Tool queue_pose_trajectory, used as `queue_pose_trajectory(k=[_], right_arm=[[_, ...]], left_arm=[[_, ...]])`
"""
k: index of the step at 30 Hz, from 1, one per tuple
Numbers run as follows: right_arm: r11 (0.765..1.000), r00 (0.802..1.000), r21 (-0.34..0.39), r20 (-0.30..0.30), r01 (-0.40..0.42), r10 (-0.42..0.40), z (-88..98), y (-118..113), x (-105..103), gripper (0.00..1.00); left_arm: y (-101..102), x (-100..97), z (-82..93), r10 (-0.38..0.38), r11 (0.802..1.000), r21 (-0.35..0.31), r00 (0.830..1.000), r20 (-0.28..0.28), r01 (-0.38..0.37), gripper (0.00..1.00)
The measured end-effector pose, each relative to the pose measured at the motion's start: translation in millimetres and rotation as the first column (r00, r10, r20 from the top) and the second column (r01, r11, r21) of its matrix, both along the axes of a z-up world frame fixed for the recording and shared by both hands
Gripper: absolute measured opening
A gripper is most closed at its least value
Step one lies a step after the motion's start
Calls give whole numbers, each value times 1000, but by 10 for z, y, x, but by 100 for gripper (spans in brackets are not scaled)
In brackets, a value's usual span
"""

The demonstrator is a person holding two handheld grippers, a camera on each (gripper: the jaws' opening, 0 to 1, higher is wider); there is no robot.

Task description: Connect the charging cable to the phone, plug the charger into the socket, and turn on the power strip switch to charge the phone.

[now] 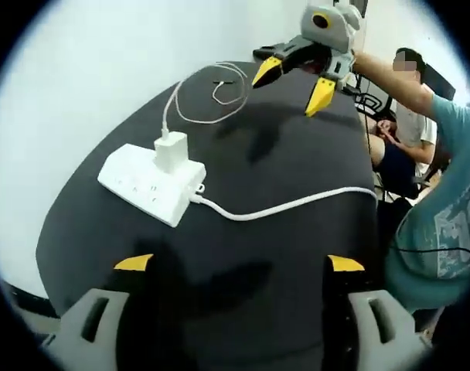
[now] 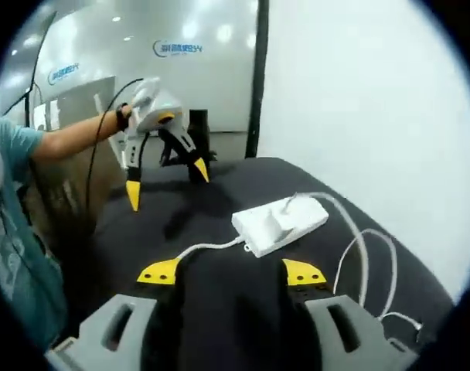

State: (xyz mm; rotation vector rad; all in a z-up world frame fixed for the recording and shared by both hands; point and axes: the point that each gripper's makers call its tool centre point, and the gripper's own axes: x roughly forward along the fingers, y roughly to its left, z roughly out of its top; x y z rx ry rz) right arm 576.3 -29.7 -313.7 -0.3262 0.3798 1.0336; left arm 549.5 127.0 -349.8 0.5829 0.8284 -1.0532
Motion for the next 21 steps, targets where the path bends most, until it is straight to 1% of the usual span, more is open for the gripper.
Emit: queue_pose_trajectory(k=[1,2,3,4,5,6,7,8,9,10,12,14,18,20,21], right_arm=[[1000,1000,25,8,18,-18,-53,56,41,47],[997,998,52,6,55,-55,-75,87,102,47],[994,996,68,10,88,-89,-100,103,166,47],[990,993,86,8,114,-115,-148,141,234,46],[987,990,84,13,140,-141,-194,155,292,46],[983,986,88,15,163,-165,-239,196,425,47],[981,985,95,14,167,-169,-275,231,469,47],[974,980,114,-7,196,-197,-328,263,549,48],[970,979,125,-23,206,-205,-362,291,588,49],[966,978,156,-37,208,-205,-399,358,633,50],[963,975,157,-40,221,-217,-471,421,690,55],[958,971,153,-25,241,-240,-547,479,772,53],[941,956,169,-31,293,-292,-671,565,914,42],[926,945,186,-47,327,-324,-724,600,989,43],[924,944,191,-51,331,-327,-738,618,1005,44]], left_arm=[[15,4,-9,0,1000,-4,1000,1,0,82],[19,3,-16,4,1000,-12,1000,-3,-4,82],[15,-1,-17,9,1000,-28,1000,-4,-9,82],[4,-7,-19,16,998,-60,1000,-10,-17,82],[18,-21,-32,19,998,-67,1000,-20,-21,82],[41,-47,-55,14,997,-70,999,-29,-16,82],[55,-68,-70,10,997,-72,999,-35,-12,82],[79,-83,-93,6,997,-71,999,-41,-9,82],[99,-80,-109,6,998,-66,999,-43,-9,82],[138,-67,-129,9,998,-57,999,-37,-11,82],[192,-41,-158,10,999,-43,999,-36,-11,81],[249,-9,-181,17,999,-40,999,-42,-19,81],[332,14,-230,19,1000,-22,999,-45,-20,80],[371,15,-258,10,1000,-5,999,-41,-10,79],[382,25,-271,7,1000,-2,999,-43,-7,79]])
